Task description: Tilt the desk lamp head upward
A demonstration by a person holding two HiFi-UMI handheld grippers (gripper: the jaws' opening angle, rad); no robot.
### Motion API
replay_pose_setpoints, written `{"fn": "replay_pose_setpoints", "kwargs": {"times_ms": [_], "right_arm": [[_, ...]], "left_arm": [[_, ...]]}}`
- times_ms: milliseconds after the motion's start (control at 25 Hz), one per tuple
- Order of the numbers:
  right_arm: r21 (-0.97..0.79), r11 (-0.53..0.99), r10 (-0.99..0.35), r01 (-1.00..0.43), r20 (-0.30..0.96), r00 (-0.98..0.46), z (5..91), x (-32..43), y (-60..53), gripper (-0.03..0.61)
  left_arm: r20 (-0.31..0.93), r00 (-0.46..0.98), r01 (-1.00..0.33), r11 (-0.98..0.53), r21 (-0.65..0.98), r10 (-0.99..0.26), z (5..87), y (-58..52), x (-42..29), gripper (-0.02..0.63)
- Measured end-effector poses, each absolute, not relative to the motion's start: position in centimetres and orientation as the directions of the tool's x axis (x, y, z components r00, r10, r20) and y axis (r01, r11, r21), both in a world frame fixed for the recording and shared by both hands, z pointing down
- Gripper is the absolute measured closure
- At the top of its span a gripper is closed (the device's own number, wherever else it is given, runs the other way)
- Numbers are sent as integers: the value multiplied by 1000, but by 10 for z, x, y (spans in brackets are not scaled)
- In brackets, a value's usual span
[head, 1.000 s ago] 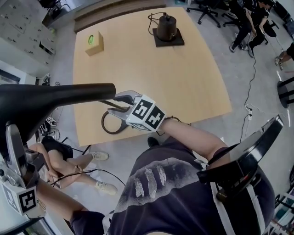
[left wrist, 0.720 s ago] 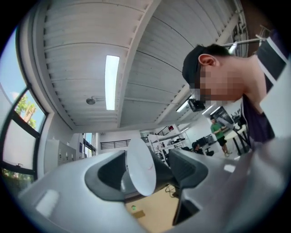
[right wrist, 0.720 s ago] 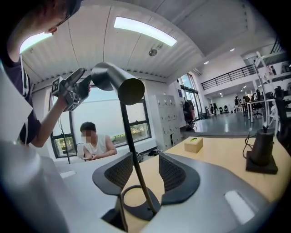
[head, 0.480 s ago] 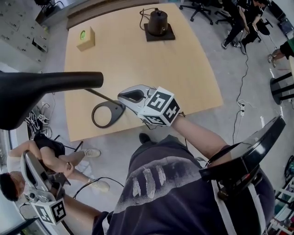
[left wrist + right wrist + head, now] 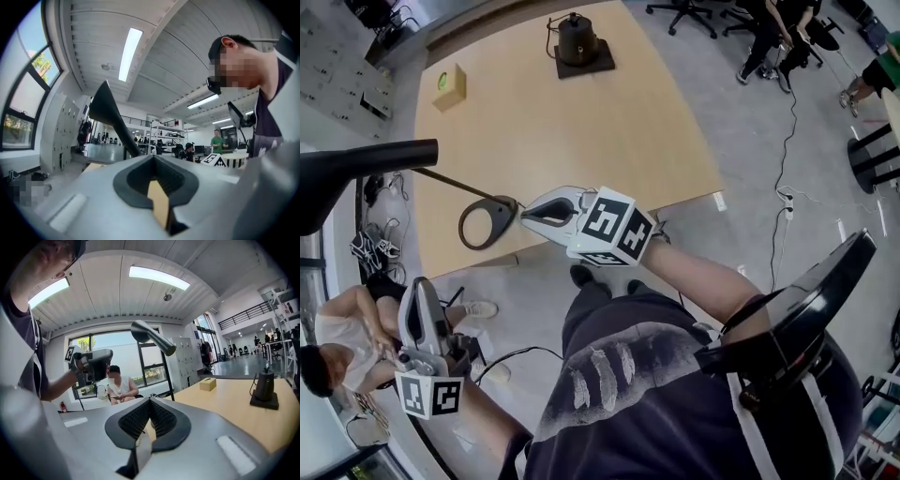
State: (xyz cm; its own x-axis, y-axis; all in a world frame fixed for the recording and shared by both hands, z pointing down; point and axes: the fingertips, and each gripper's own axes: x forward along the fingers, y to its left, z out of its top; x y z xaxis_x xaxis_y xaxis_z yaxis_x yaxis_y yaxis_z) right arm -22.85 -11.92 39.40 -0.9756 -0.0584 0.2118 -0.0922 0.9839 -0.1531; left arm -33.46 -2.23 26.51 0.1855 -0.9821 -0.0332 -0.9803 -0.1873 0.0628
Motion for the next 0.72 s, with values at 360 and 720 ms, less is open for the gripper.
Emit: {"fn": "replay_pose_setpoints", "kwargs": {"times_ms": [360,720], "right_arm": [[-239,971,11,-28,160,-987,400,-169,-64,580],[-269,963,42,4,136,-990,386,-172,-22,580]], "left_arm": [[71,237,-967,-229,109,-969,294,17,-233,612],[114,242,-968,-232,97,-964,294,48,-225,611]]}}
